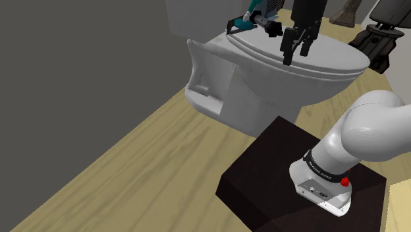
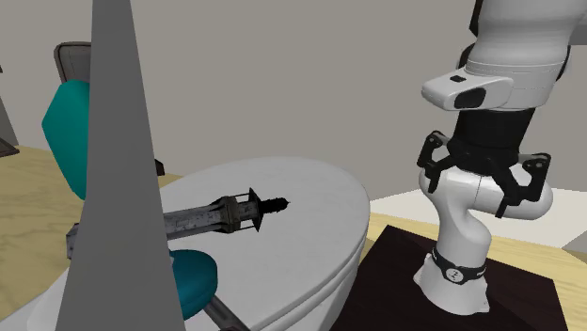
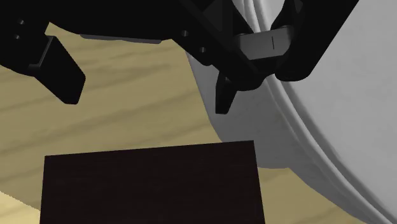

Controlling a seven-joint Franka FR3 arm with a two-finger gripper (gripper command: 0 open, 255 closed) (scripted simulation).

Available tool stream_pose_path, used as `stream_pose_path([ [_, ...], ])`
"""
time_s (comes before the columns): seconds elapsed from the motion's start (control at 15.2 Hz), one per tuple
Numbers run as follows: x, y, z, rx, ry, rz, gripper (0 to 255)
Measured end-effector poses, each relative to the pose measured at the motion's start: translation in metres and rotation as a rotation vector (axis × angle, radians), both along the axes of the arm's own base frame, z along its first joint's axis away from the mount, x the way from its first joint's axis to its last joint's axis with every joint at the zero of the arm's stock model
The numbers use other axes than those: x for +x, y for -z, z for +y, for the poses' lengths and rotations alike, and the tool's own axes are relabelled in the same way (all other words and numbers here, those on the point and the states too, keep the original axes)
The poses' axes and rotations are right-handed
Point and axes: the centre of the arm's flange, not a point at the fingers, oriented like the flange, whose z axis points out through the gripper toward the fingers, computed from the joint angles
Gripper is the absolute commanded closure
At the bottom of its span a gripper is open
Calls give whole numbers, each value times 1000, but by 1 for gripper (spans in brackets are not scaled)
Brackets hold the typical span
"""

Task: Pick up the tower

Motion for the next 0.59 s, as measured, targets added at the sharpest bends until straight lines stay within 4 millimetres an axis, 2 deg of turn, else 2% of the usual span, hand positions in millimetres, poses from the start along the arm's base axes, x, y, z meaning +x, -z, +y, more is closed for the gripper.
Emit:
stream_pose_path([
  [0.2,10,1,-9,4,15,-8,0],
  [0.46,43,-3,-42,14,60,-36,0],
  [0.59,59,-4,-65,19,85,-50,0],
])
